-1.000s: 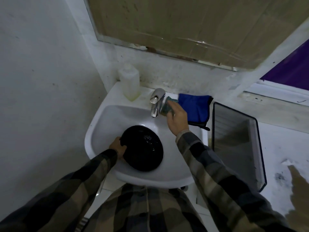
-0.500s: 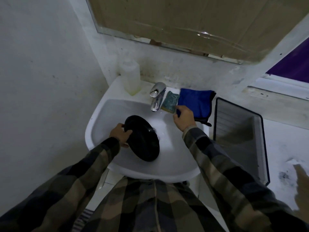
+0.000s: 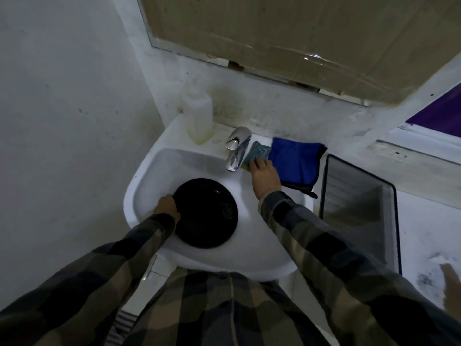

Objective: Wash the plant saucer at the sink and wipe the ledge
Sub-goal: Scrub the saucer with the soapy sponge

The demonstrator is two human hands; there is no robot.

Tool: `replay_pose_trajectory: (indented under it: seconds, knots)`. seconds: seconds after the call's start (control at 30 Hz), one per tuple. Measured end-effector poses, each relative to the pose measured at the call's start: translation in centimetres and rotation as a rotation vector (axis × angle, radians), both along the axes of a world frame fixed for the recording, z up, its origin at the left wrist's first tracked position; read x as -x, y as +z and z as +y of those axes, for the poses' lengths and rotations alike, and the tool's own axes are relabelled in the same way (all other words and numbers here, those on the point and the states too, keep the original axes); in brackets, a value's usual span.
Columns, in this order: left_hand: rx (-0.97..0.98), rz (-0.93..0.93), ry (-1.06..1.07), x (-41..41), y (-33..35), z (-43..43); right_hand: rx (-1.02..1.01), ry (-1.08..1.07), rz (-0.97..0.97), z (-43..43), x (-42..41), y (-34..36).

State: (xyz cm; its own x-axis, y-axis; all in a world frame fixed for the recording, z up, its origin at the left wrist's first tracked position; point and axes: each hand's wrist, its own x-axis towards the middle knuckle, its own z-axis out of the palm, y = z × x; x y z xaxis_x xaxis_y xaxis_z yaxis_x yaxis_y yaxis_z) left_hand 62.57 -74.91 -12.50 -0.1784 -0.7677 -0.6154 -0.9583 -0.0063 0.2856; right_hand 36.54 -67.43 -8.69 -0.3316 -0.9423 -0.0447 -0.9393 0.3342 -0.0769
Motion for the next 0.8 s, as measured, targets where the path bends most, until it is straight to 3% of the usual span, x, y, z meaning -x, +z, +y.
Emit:
replay_pose_trajectory:
  seconds: [0.3,0.4,0.57,0.8]
  knots:
    - [0.021,-0.151,-0.074,-0.1,-0.6,0.7,-0.065,0.101,0.027,-1.6,1.9,1.0]
    - [0.015,-0.135,-0.056,0.0,-0.6,0.6,0.03,0.006,-0.157,-2.3,2.5,1.3]
    - [-0.016,-0.099,-0.092,0.0,-0.5,0.6,0.305,-0.336,-0.586,-2.0,2.1,3.1]
    - [0.067,-0.058,-0.096,1.0,1.8,0.8,0.382,-0.594,-0.952,-1.0,3.0,5.3]
